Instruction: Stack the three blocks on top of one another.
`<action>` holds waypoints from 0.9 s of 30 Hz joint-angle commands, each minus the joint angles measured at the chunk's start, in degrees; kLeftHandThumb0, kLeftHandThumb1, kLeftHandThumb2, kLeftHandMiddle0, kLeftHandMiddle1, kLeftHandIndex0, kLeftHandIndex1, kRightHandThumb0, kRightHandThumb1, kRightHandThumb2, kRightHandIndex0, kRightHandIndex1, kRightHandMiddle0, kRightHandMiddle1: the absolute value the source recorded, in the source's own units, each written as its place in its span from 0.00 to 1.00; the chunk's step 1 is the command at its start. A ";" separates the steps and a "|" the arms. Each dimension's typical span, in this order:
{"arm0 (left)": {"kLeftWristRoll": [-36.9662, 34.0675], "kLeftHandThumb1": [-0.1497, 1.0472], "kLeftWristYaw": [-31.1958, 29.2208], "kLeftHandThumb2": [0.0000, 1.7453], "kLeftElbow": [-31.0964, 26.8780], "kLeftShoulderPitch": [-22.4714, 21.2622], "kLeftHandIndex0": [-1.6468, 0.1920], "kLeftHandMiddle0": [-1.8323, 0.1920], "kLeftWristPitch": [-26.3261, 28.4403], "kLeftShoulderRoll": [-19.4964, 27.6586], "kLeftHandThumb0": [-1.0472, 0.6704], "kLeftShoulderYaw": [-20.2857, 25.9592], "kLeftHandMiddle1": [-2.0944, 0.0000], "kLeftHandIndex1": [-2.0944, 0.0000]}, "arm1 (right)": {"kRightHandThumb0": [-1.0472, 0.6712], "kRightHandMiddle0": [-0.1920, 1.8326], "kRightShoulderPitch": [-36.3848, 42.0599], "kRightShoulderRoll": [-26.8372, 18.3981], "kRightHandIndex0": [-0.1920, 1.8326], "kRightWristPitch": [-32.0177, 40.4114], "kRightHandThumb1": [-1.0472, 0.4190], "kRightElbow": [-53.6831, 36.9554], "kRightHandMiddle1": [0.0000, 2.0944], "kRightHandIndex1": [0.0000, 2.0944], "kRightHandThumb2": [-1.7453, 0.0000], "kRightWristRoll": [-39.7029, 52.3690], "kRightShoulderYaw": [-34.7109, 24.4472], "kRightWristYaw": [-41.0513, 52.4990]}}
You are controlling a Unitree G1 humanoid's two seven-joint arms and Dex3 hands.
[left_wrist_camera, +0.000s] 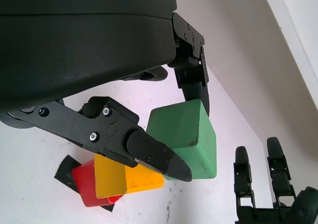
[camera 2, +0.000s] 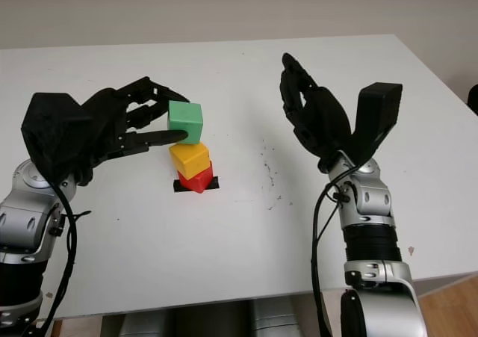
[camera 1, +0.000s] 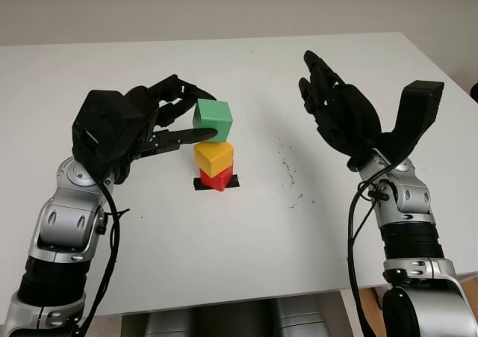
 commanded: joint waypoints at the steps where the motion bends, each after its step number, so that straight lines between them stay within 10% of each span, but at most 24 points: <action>1: 0.05 0.99 -0.02 0.03 -0.15 0.34 0.66 0.75 -0.84 0.09 0.38 -0.06 0.98 0.24 | 0.21 0.03 0.10 -0.28 0.01 0.51 0.00 -1.61 0.02 0.02 0.68 0.50 -0.56 0.03; 27: 0.04 0.98 -0.48 0.03 -2.77 2.51 0.67 0.77 3.04 -0.37 0.38 -1.17 0.98 0.22 | 0.21 0.00 0.80 -0.23 0.00 0.01 0.00 -1.39 0.00 0.00 0.65 1.85 -1.86 0.85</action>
